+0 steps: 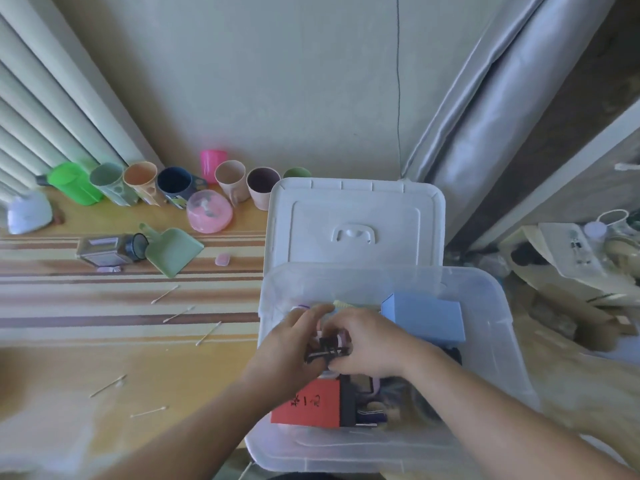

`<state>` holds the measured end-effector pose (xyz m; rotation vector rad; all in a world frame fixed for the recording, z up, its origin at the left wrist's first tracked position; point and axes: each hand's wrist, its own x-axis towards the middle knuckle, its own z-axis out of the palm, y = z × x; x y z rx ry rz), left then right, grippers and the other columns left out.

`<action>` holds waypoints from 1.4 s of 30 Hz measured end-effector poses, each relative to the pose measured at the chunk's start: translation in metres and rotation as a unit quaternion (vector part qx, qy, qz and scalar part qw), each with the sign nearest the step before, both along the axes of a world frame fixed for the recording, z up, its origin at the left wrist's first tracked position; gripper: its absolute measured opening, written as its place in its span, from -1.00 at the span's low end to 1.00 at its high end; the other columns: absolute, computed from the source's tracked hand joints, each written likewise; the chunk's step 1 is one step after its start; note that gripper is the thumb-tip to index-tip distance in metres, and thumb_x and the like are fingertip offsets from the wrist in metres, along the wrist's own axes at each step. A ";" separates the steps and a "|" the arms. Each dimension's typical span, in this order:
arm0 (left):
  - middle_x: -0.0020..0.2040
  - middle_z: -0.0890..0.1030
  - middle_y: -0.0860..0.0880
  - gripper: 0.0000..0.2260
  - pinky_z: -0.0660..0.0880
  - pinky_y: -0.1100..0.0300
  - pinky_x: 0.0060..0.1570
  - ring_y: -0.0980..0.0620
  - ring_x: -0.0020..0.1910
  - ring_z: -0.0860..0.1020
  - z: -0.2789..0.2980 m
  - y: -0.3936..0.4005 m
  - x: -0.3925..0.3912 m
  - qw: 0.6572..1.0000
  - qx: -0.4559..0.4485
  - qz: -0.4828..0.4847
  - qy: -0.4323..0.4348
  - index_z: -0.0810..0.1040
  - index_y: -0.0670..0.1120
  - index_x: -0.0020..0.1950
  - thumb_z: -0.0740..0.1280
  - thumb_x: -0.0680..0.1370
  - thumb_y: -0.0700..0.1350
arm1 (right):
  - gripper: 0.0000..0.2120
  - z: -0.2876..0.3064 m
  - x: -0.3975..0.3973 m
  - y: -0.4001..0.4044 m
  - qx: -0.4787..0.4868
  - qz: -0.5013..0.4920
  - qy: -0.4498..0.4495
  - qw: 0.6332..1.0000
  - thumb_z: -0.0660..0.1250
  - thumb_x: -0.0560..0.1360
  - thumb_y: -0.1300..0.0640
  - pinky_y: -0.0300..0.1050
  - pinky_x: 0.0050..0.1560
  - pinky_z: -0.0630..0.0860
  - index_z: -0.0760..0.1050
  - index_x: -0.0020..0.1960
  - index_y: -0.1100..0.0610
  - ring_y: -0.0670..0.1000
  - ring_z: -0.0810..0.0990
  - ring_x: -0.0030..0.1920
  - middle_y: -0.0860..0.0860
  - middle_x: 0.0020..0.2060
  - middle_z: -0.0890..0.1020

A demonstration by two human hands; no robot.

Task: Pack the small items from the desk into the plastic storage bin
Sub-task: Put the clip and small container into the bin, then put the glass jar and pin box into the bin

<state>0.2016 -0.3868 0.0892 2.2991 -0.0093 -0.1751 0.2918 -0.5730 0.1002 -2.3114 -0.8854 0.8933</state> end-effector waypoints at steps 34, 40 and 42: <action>0.08 0.65 0.09 -0.76 0.38 0.00 0.29 -0.05 0.13 0.57 -0.004 0.022 -0.010 0.920 0.303 -0.238 -0.064 0.67 0.12 0.10 0.26 0.52 0.00 | -0.38 -0.094 0.001 0.052 -0.239 0.046 -0.091 0.966 0.02 0.60 -0.26 0.36 0.48 0.23 0.01 0.62 -0.17 0.28 0.05 0.56 -0.16 0.69 -0.11; 0.23 0.57 -0.01 -0.78 0.40 0.02 0.31 -0.08 0.30 0.49 -0.002 0.074 -0.026 0.972 0.130 -0.104 -0.167 0.64 0.08 0.18 0.43 0.53 -0.02 | -0.64 -0.051 -0.013 0.058 0.011 -0.110 -0.211 0.971 0.20 0.65 -0.08 -0.09 0.44 0.35 0.55 0.35 0.04 0.03 0.44 0.37 -0.11 0.38 0.51; 0.23 0.54 0.00 -0.72 0.43 -0.02 0.27 -0.05 0.28 0.49 -0.006 0.112 -0.024 0.980 0.121 -0.036 -0.157 0.61 0.09 0.23 0.44 0.52 0.00 | -0.73 -0.030 -0.020 0.071 0.095 -0.145 -0.260 0.950 0.33 0.57 0.05 -0.29 0.39 0.27 0.61 0.22 0.08 0.00 0.50 0.25 -0.10 0.22 0.59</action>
